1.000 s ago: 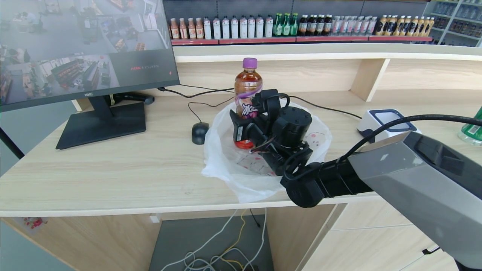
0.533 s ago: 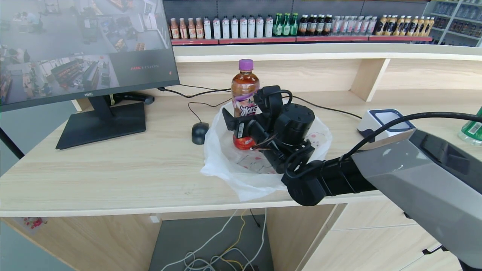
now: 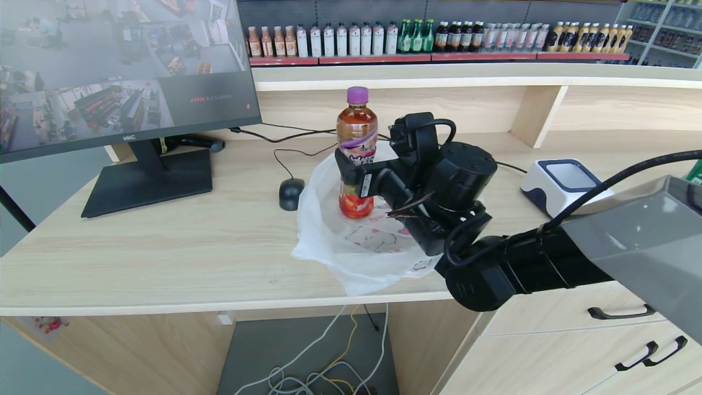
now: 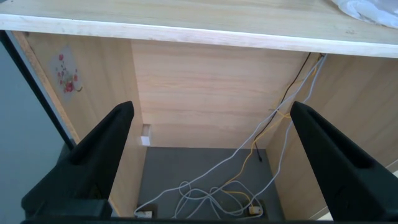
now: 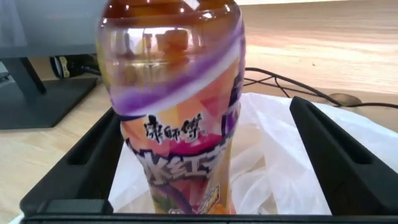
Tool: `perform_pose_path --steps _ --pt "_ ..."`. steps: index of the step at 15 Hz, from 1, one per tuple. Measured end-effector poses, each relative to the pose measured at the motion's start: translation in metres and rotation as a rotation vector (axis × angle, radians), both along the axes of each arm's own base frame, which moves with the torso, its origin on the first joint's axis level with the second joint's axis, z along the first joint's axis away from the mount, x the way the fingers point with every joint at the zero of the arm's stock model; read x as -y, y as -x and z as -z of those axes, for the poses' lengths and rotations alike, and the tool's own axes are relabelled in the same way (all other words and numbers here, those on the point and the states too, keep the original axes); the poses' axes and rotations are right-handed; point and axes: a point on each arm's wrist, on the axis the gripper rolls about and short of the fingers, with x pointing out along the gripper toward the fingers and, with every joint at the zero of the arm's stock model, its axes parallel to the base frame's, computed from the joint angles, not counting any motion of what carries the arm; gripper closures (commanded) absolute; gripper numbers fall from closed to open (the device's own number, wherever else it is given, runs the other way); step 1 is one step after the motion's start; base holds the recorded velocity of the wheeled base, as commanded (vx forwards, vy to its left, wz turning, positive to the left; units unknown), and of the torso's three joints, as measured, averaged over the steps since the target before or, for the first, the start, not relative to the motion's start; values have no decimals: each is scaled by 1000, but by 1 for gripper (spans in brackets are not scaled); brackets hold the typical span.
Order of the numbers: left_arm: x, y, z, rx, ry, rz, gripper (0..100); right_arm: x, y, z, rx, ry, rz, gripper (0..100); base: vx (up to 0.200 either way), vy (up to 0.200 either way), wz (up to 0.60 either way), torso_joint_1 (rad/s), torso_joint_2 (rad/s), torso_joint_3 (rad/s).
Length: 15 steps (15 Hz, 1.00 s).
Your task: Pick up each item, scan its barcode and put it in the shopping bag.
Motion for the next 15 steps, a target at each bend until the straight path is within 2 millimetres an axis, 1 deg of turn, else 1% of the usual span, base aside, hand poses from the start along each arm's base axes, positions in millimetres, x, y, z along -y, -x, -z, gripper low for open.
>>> perform_pose_path --steps 4,6,9,10,12,15 --pt "0 0 0 0 -1 0 0 18 37 7 -24 24 -29 0 0 0 0 0 0 0" --pt "0 0 0 0 0 -1 0 30 55 2 -14 12 -41 0 0 0 0 0 0 0" --pt "0 0 0 0 0 0 0 46 79 -1 31 -58 -62 0 0 0 0 0 0 0" --pt "0 0 0 0 0 0 0 52 87 4 43 -73 -68 0 0 0 0 0 0 0" --pt "0 0 0 0 0 0 0 61 101 18 6 -48 -77 0 0 0 0 0 0 0" --pt "0 0 0 0 0 0 0 71 115 17 1 -42 -83 0 0 0 0 0 0 0"
